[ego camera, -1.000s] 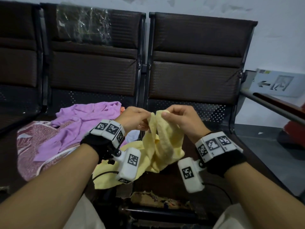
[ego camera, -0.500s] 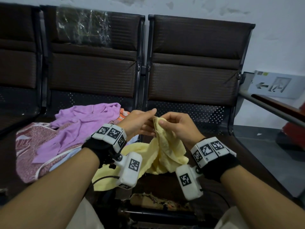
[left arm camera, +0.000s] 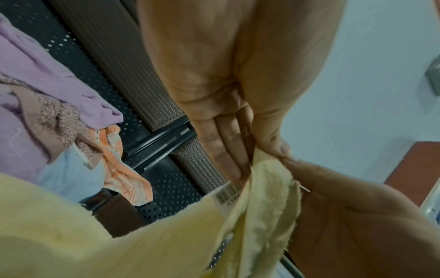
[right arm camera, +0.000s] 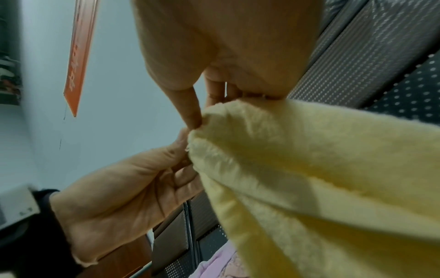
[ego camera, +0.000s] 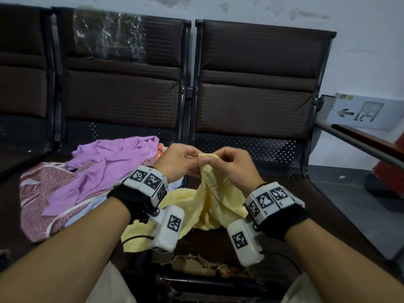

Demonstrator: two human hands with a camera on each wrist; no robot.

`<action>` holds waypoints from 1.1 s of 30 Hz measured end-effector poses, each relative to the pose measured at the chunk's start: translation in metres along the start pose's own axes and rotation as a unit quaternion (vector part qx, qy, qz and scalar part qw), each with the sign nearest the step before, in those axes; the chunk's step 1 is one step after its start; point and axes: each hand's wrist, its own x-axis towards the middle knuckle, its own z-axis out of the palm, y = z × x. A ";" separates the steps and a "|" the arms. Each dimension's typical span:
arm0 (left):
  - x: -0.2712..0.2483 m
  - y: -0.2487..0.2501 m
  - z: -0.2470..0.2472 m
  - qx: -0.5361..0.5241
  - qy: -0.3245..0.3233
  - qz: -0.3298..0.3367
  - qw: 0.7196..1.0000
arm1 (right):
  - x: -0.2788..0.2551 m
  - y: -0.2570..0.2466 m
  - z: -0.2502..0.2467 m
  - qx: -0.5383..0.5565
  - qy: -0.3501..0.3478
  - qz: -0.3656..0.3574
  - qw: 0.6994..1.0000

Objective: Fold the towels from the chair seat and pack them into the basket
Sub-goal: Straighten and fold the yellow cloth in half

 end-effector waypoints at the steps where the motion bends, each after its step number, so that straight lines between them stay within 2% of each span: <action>1: 0.000 0.000 -0.002 0.011 0.011 0.006 1.000 | 0.000 -0.001 -0.002 -0.011 -0.005 -0.005 1.000; 6: -0.002 0.002 -0.017 0.006 0.101 0.009 0.995 | 0.001 0.003 -0.020 -0.140 -0.069 -0.067 0.986; 11: -0.007 0.003 -0.042 -0.105 0.225 -0.023 0.968 | -0.006 0.018 -0.037 -0.328 -0.141 -0.082 0.931; 13: -0.011 0.003 -0.049 -0.139 0.238 -0.032 0.961 | -0.010 0.027 -0.044 -0.392 -0.180 -0.058 0.901; 17: -0.014 -0.002 -0.058 -0.175 0.251 -0.063 0.950 | -0.015 0.049 -0.055 -0.550 -0.256 0.009 0.795; 18: -0.014 -0.004 -0.060 -0.177 0.257 -0.078 0.947 | -0.016 0.053 -0.058 -0.565 -0.268 0.039 0.779; 19: -0.014 -0.005 -0.061 -0.176 0.261 -0.095 0.944 | -0.018 0.057 -0.062 -0.560 -0.274 0.072 0.778; 21: -0.013 -0.006 -0.062 -0.134 0.269 -0.116 0.947 | -0.019 0.060 -0.069 -0.512 -0.257 0.114 0.812; 23: -0.012 -0.006 -0.063 -0.033 0.265 -0.118 0.956 | -0.021 0.060 -0.075 -0.479 -0.211 0.124 0.843; 25: -0.012 -0.004 -0.061 0.025 0.256 -0.121 0.959 | -0.023 0.058 -0.080 -0.481 -0.192 0.125 0.846; 28: -0.014 -0.001 -0.057 0.066 0.246 -0.122 0.959 | -0.025 0.058 -0.082 -0.500 -0.195 0.129 0.834; 31: -0.013 -0.002 -0.053 0.109 0.231 -0.116 0.960 | -0.029 0.054 -0.087 -0.468 -0.152 0.154 0.857; 33: -0.014 -0.002 -0.048 0.131 0.221 -0.109 0.960 | -0.031 0.050 -0.091 -0.457 -0.102 0.136 0.873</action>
